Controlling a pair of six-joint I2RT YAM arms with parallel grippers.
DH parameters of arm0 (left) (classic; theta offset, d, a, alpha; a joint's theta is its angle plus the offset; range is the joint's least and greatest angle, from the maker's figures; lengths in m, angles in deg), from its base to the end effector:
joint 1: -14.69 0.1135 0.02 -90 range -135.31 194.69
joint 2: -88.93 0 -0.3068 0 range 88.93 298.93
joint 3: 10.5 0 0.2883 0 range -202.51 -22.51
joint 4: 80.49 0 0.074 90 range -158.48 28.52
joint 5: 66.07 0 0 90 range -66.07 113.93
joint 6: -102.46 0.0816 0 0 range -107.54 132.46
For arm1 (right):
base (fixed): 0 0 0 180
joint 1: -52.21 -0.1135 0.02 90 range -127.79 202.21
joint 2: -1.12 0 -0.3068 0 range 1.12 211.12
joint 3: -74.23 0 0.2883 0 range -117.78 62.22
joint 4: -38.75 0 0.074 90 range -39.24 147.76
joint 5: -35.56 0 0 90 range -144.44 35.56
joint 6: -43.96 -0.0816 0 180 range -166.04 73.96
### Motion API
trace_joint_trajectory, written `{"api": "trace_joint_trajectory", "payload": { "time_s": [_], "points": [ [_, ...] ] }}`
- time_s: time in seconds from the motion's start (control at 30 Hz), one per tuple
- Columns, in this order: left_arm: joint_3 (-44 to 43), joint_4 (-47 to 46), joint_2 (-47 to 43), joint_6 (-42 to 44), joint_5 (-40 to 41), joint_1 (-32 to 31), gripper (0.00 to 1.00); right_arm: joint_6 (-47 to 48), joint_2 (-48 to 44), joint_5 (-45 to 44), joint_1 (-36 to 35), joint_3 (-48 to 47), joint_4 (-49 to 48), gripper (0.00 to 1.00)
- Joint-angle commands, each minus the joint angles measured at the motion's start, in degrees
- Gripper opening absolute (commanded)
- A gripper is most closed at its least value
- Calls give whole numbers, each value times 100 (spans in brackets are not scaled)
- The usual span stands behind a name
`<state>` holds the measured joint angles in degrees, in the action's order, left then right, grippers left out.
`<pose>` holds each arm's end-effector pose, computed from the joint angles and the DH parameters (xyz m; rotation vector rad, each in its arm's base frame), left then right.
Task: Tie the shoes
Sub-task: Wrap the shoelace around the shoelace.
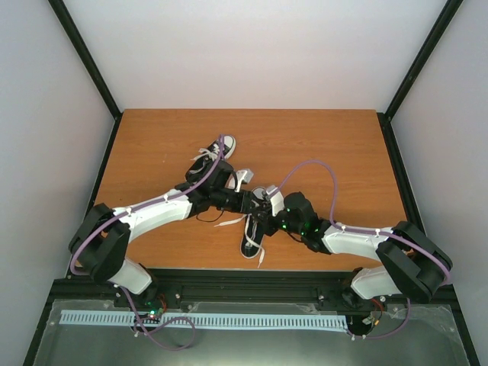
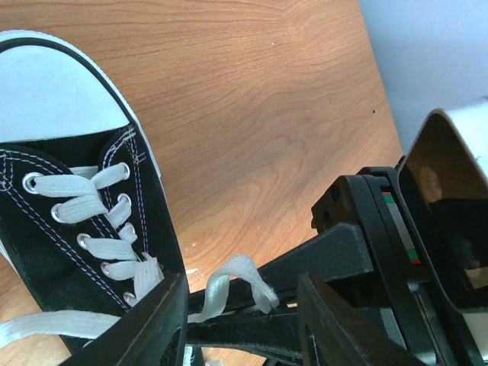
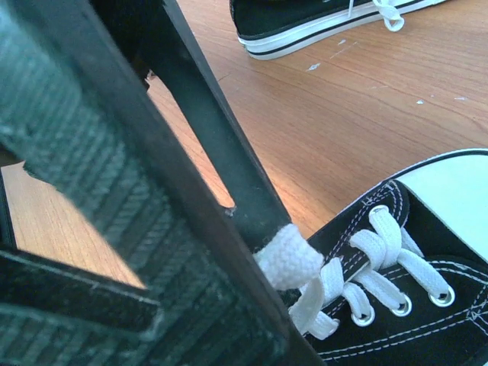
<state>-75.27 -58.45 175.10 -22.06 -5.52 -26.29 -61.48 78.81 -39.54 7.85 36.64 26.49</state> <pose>0.2555 -0.2751 0.2147 0.4297 2.5190 -1.1965 0.2072 0.2319 0.1562 -0.7042 2.0491 0.8939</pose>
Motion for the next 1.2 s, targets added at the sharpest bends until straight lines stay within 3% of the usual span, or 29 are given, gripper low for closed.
{"api": "trace_joint_trajectory", "payload": {
  "time_s": [0.0,0.13,0.33,0.53,0.67,0.73,0.83,0.9,1.17],
  "points": [
    [-216,-145,65,-118,-163,19,42,52,-90,-39,-69,62,-405,4],
    [-291,-87,103,-24,-109,21,47,33,-101,-56,-73,112,-424,4],
    [-380,-76,214,84,-143,18,44,-24,-53,-43,-88,128,-508,4],
    [-364,-110,261,72,-151,13,30,-20,-15,-71,-108,115,-508,4],
    [-351,-123,283,31,-110,13,14,-40,1,-104,-119,115,-534,5],
    [-330,-122,253,34,-39,17,7,-81,-42,-177,-117,139,-523,11],
    [-286,-106,187,21,80,20,1,-180,-267,-305,-117,279,-494,39],
    [-244,-106,145,16,109,19,1,-220,-445,-405,-117,399,-412,51],
    [-215,-75,58,45,198,17,1,-649,-1761,-495,-146,1100,487,64]
  ]
}}
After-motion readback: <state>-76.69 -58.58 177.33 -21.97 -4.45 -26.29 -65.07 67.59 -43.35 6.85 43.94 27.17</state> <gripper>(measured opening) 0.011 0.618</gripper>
